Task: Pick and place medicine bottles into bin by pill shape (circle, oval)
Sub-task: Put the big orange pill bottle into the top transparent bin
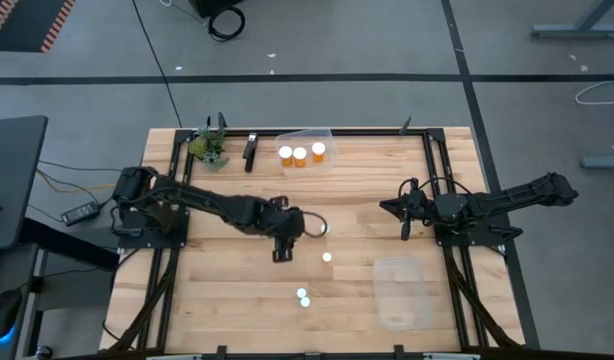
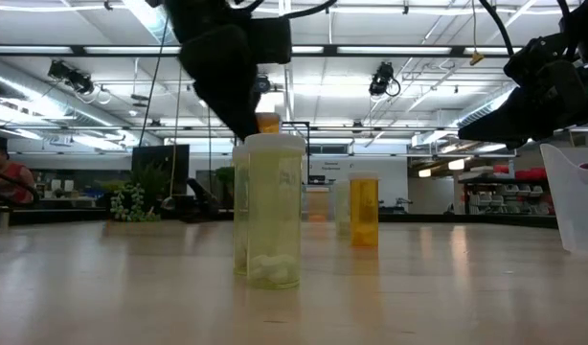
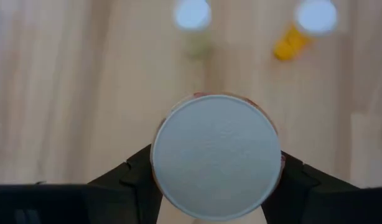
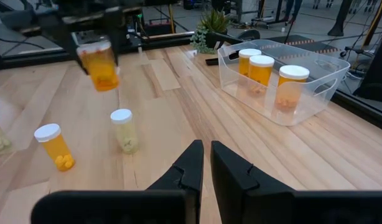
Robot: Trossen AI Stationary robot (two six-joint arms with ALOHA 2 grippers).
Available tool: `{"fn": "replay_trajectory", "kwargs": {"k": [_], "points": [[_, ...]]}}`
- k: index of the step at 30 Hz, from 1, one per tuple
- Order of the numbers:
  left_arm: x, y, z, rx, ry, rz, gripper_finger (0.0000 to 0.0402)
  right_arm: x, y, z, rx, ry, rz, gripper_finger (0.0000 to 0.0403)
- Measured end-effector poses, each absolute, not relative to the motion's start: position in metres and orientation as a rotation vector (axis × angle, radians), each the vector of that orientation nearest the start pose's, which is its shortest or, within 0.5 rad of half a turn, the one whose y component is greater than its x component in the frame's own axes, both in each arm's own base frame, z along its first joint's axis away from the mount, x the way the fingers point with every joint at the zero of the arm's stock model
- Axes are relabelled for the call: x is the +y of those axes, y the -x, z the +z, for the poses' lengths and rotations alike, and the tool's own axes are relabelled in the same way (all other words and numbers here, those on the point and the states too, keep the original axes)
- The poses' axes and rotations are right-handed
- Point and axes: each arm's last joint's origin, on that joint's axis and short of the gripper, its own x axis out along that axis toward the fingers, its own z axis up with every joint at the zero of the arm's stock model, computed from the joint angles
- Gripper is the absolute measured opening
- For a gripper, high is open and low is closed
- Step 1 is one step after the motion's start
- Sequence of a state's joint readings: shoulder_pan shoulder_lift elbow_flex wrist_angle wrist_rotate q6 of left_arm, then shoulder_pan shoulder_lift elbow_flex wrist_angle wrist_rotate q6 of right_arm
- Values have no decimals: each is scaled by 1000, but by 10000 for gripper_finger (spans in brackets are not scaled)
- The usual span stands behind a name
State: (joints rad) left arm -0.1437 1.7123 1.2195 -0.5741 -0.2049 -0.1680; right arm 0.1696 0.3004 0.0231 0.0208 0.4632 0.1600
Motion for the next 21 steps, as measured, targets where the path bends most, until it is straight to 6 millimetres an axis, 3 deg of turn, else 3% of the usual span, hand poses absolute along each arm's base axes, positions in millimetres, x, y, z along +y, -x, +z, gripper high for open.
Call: {"fn": "replay_trajectory", "kwargs": {"k": [21], "points": [[76,-361,235,823,66,434,207,6,-111,148,223,-77,-310,37]]}}
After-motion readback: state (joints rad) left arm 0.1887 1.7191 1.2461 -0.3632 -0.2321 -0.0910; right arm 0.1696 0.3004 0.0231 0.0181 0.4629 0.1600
